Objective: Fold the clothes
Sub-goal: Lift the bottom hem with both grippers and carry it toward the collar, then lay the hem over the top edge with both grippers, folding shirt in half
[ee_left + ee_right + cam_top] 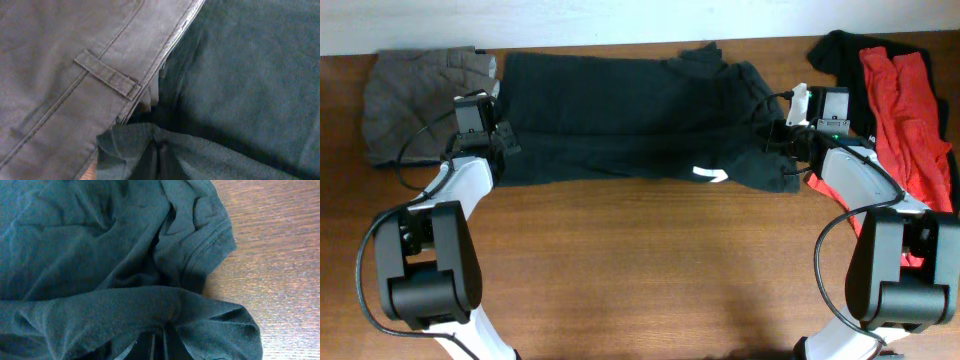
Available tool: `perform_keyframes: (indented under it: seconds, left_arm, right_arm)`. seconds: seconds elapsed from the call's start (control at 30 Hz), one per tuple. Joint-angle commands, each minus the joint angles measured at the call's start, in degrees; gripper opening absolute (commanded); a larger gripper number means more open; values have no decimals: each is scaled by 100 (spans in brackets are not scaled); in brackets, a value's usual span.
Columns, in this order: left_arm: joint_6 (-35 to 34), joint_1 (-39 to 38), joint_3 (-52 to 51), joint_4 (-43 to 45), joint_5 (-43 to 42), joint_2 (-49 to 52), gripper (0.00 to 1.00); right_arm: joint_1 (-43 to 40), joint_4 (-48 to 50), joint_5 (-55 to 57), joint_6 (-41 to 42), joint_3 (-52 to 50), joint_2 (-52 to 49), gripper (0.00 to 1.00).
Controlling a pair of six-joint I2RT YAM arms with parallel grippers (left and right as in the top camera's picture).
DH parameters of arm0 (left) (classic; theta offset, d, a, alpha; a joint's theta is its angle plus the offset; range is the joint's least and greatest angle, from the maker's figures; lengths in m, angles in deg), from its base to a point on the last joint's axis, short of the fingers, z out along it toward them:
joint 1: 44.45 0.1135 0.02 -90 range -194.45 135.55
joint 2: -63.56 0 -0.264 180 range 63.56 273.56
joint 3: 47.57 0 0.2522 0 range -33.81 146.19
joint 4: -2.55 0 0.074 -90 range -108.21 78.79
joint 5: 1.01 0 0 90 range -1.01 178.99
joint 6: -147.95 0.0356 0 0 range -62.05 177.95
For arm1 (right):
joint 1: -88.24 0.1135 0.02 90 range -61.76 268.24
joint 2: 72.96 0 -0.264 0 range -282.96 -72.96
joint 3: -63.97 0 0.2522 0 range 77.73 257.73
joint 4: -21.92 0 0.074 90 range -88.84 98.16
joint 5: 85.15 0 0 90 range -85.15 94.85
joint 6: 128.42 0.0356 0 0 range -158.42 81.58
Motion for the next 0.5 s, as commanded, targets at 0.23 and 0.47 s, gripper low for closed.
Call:
perform_keyframes:
  seconds: [0.23,0.47]
  left_arm:
    - [612,48,295,-155,208,4,99]
    - [656,306,1410,-1932,223,-125,99]
  right_arm:
    - [-118,-151,68,114,214,26,78]
    - [-516,-1290,26,-98,837,448,78]
